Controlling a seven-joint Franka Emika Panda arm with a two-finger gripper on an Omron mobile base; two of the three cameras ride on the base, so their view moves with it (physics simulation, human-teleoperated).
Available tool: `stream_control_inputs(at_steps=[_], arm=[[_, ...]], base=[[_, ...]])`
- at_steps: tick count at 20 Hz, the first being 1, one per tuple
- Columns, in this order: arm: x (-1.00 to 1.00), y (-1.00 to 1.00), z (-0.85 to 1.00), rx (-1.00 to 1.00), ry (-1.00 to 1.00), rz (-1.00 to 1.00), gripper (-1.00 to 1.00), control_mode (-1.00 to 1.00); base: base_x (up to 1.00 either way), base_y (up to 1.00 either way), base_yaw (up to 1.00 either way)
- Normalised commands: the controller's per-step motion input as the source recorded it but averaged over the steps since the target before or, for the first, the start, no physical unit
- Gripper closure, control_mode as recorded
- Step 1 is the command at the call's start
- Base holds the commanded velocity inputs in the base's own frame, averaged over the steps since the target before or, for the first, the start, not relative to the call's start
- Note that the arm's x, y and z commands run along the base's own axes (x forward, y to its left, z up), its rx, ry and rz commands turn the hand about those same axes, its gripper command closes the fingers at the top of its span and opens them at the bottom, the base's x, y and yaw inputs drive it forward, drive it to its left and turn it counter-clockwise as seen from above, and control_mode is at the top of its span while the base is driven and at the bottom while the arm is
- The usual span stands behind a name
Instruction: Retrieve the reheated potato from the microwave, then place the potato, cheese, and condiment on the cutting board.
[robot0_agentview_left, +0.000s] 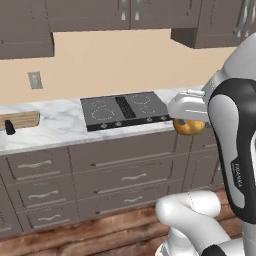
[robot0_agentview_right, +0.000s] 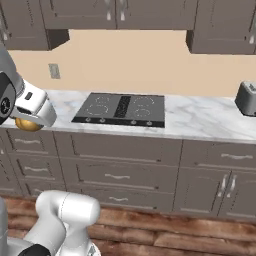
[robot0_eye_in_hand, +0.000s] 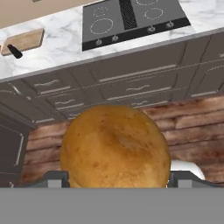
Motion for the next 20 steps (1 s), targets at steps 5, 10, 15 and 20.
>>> stream_control_inputs(at_steps=[5,10,15,20], arm=[[0.0,0.0,0.0,0.0,0.0,0.0,1.0,1.0],[0.0,0.0,0.0,0.0,0.0,0.0,1.0,1.0],[0.0,0.0,0.0,0.0,0.0,0.0,1.0,1.0],[0.0,0.0,0.0,0.0,0.0,0.0,1.0,1.0]], base=[[0.0,1.0,-0.01],[0.12,1.0,-0.01],[0.65,0.99,-0.01],[0.98,0.68,-0.02]])
